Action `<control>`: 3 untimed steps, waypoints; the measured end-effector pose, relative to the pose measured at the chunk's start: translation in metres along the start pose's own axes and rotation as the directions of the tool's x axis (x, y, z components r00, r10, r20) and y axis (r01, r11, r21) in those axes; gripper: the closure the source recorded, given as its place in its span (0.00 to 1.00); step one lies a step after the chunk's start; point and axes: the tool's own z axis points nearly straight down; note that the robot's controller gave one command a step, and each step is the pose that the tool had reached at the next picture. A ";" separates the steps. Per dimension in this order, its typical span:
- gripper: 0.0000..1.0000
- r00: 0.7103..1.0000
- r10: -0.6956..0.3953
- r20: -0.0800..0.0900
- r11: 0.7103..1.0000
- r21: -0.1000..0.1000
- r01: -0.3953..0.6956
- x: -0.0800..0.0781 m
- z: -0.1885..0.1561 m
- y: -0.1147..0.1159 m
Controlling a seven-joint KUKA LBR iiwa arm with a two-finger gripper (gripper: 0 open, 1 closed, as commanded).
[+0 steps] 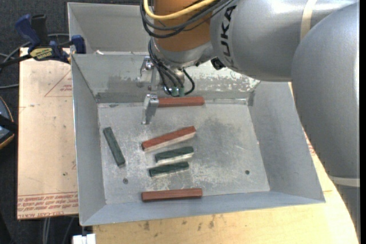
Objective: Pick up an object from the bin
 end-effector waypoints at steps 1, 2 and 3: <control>0.00 1.000 0.003 0.008 1.000 -0.001 -0.003 -0.002 -0.006 -0.001; 0.00 1.000 -0.022 0.013 1.000 -0.002 0.022 0.036 0.042 -0.013; 0.00 0.992 -0.128 0.010 0.992 -0.001 0.128 0.031 0.094 -0.027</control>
Offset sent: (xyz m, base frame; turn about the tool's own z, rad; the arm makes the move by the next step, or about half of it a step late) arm -0.0783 -0.0270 -0.0970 -0.0493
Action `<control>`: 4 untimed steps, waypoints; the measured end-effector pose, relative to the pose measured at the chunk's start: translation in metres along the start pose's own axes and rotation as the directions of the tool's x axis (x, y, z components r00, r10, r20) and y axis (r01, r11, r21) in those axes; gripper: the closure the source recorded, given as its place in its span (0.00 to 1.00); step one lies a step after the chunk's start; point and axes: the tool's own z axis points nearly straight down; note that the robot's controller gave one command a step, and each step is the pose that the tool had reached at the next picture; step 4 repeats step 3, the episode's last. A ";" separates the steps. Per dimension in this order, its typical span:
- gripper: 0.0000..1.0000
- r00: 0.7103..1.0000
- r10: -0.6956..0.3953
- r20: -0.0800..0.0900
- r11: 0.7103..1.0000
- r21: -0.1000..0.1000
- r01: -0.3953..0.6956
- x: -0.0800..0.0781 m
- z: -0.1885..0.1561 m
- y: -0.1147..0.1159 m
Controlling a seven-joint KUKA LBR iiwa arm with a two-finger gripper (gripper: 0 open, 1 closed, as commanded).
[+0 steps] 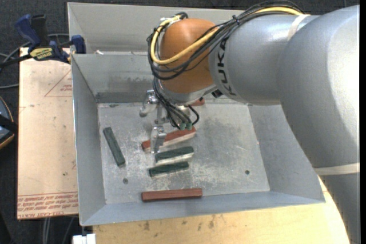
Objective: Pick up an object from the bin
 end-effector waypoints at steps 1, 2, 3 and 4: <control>1.00 0.996 -0.084 0.019 0.996 -0.007 0.084 0.009 0.039 -0.020; 1.00 0.996 -0.084 0.019 0.996 -0.007 0.084 0.009 0.039 -0.020; 1.00 0.997 -0.083 -0.004 0.997 0.001 0.083 -0.001 -0.151 -0.010; 1.00 0.997 -0.083 -0.004 0.997 0.001 0.083 -0.001 -0.151 -0.010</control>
Offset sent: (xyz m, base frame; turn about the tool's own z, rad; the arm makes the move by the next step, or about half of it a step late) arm 0.0000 0.0000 0.0000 0.0000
